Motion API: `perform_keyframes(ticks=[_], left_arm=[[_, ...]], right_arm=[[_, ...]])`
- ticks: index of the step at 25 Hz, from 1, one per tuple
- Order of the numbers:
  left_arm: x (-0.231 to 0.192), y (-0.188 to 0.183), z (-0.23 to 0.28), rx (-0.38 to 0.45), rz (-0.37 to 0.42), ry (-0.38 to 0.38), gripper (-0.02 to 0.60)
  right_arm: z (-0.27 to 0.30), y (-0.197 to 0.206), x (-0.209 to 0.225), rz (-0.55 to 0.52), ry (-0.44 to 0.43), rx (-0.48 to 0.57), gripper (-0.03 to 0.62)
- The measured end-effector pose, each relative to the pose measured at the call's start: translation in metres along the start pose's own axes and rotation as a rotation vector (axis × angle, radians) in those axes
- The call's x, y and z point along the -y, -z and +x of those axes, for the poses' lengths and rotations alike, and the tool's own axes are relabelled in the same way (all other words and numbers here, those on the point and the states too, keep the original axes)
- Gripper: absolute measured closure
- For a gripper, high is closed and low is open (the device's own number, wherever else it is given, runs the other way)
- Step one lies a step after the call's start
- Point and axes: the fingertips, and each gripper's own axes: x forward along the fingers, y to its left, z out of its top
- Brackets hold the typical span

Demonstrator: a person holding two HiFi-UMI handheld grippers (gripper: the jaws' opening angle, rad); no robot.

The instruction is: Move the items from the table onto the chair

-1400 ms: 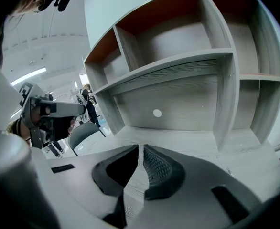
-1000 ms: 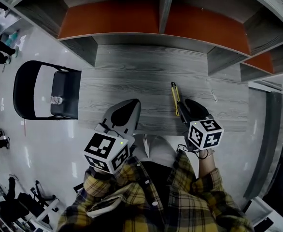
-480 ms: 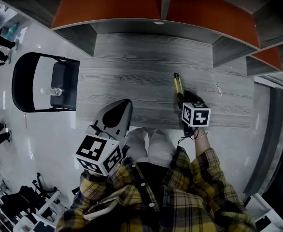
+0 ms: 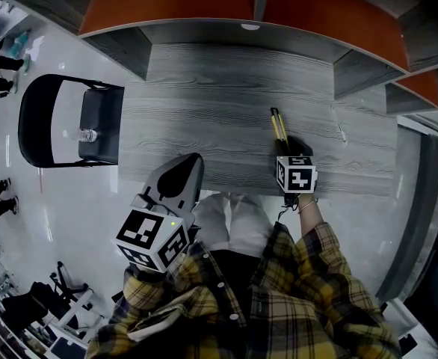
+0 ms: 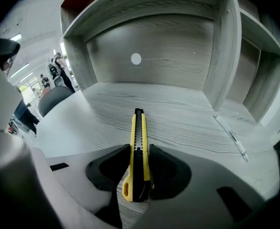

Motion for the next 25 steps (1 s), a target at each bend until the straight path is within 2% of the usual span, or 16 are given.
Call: perform_keyframes(ticks=[6,10,19,25], left_arm=[[0.003,-0.006,0.001,0.016,0.006,0.001,0.577],[0.007,-0.015,-0.004,0.043,0.02,-0.002,0.577],[0.022,-0.03,-0.004,0.105,0.045,-0.008,0.577],[0.047,-0.038,0.022,0.142,0.037,-0.01,0.577]], right_arm=[[0.001,-0.001,0.002,-0.013,-0.028,-0.031,0.467],[-0.006,-0.001,0.002,0.069,-0.083,-0.041,0.468],[-0.049,-0.031,-0.01,0.106,-0.175,0.088,0.468],[-0.079,-0.053,0.004,0.113,-0.258,0.164,0.468]])
